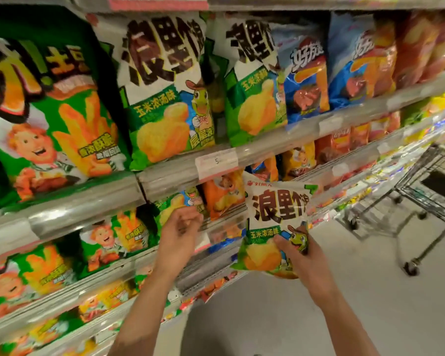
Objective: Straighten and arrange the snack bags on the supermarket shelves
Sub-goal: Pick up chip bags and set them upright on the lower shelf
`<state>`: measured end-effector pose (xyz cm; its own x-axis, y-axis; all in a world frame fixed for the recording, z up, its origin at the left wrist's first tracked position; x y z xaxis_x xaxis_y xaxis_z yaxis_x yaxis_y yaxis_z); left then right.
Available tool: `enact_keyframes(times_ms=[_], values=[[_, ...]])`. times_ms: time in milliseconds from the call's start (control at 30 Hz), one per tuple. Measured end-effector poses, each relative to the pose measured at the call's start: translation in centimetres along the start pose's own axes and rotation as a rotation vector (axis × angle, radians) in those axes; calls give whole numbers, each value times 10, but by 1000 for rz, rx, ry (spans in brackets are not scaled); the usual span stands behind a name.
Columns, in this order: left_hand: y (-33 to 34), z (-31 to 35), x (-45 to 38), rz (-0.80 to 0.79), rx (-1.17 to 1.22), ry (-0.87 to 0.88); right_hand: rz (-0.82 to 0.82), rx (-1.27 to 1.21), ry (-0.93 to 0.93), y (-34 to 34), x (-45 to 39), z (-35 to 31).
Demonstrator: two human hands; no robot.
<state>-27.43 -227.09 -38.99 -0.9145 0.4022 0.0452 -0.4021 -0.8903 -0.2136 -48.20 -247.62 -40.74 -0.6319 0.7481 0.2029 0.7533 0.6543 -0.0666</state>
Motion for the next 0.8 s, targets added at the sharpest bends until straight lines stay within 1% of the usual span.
enact_keyframes(times_ms=[167, 233, 300, 400, 500, 600, 733, 800], values=[[56, 23, -25, 240, -159, 7, -128, 26, -1, -48, -54, -5], [75, 30, -33, 269, -243, 28, -182, 35, 5, -62, -73, -7], [89, 31, -42, 289, -306, 5, -207, 40, -2, -72, -89, -8], [101, 26, -50, 365, -456, -42, -221, 66, 22, -80, -104, -9], [110, 26, -52, 427, -550, -26, -270, 88, 24, -84, -116, -9], [115, 30, -53, 474, -517, 7, -298, 112, 27, -87, -126, -12], [115, 37, -50, 514, -456, 99, -315, 106, 43, -90, -136, -13], [115, 40, -47, 503, -394, 78, -322, 103, 28, -90, -139, -15]])
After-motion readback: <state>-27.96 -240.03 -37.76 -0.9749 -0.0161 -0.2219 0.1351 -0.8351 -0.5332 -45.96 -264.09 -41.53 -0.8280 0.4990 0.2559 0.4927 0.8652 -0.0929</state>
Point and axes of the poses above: each hand's wrist, its own x-axis away from the middle knuckle, its own y-axis out of the palm, z = x × y, the point moved 3 cm from there along -x, towards the middle knuckle, and after that the axes turned 7 degrees about -x, right-handed, at the moved point
